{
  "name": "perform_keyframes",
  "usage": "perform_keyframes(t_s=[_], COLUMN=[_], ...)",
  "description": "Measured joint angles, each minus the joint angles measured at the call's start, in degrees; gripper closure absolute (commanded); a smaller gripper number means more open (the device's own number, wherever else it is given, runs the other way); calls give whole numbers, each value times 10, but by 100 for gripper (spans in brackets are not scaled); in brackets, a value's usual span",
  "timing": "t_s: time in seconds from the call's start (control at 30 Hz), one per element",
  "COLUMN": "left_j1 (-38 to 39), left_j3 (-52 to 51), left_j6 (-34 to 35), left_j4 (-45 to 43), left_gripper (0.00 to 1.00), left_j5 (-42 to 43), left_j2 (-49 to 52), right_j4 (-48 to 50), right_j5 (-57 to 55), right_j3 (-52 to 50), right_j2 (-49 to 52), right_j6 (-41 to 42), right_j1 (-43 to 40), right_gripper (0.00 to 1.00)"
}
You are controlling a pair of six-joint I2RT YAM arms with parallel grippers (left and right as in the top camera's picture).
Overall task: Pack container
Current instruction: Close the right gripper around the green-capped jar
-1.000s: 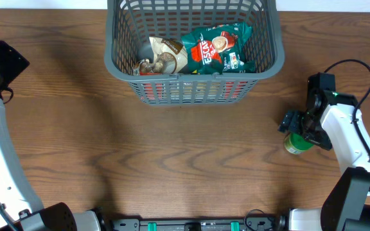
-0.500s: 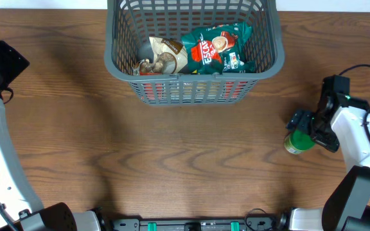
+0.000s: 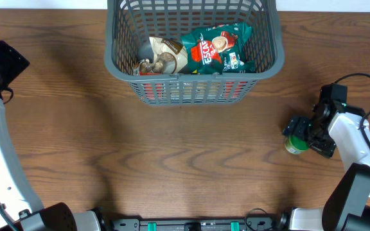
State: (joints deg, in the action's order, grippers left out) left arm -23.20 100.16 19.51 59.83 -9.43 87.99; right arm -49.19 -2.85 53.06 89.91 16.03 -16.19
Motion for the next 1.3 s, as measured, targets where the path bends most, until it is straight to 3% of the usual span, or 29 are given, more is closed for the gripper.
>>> perform_keyframes(t_s=[0.43, 0.63, 0.9, 1.03, 1.23, 1.3], left_j1=[0, 0, 0, 0, 0, 0], left_j3=[0, 0, 0, 0, 0, 0], left_j6=[0, 0, 0, 0, 0, 0], left_j4=[0, 0, 0, 0, 0, 0], left_gripper=[1, 1, 1, 1, 1, 1], left_j5=[0, 0, 0, 0, 0, 0], left_j2=[0, 0, 0, 0, 0, 0], right_j4=[15, 15, 15, 14, 15, 14], right_j5=[15, 17, 18, 18, 18, 18], right_j3=[-10, -10, -10, -10, -11, -10], right_j2=[0, 0, 0, 0, 0, 0], right_j6=[-4, -9, -10, -13, -13, -14], right_j1=[0, 0, 0, 0, 0, 0], right_gripper=[3, 15, 12, 20, 20, 25])
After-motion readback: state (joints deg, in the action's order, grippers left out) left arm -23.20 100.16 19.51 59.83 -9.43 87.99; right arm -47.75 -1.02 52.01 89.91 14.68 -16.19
